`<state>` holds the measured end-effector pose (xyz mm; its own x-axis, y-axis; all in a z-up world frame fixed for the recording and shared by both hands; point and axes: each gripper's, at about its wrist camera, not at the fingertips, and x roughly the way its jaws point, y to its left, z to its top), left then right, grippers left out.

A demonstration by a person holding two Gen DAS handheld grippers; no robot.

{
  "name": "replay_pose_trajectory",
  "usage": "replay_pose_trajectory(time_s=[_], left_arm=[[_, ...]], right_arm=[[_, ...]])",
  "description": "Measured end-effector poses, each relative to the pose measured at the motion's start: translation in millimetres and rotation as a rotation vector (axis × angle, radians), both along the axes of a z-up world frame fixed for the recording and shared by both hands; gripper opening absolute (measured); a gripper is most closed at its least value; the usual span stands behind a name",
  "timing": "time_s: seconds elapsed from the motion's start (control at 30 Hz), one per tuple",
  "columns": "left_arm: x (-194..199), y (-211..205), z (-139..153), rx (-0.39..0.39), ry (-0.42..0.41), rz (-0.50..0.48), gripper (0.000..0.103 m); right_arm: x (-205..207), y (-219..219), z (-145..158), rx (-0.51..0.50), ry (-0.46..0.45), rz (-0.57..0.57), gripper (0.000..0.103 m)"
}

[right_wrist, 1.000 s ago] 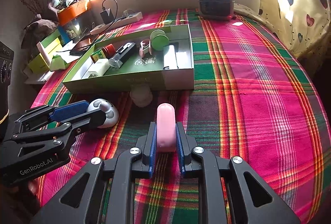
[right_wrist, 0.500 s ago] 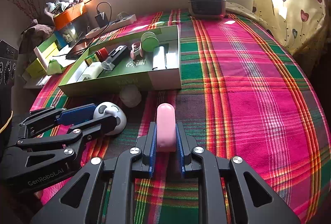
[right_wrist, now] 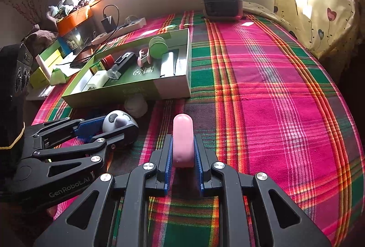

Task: Organize rigid objects
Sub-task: 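Grasp the white panda-face ball with the left tool while the right tool holds the pink item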

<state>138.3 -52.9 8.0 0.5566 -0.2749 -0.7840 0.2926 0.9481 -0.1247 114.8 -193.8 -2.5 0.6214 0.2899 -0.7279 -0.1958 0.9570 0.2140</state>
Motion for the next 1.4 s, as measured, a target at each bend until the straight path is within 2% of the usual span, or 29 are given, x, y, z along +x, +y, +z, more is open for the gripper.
replay_pose_trajectory(time_s=[0.5,0.53,0.57,1.4], left_arm=[[2.7,6.0,-1.2,-0.050,0.000,0.024,0.037],[2.6,6.2,-1.2,-0.059,0.001,0.023,0.034],[2.4,6.0,-1.2,-0.067,0.004,0.018,0.026],[-2.7,6.9,2.8,-0.064,-0.012,0.014,0.026]], right_arm=[[0.7,-0.3,-1.1,0.004,0.007,0.007,0.019],[0.7,-0.3,-1.2,0.004,0.007,0.007,0.019],[0.8,-0.3,-1.2,0.004,0.008,0.006,0.019],[0.8,3.1,-0.6,-0.018,0.004,0.006,0.019]])
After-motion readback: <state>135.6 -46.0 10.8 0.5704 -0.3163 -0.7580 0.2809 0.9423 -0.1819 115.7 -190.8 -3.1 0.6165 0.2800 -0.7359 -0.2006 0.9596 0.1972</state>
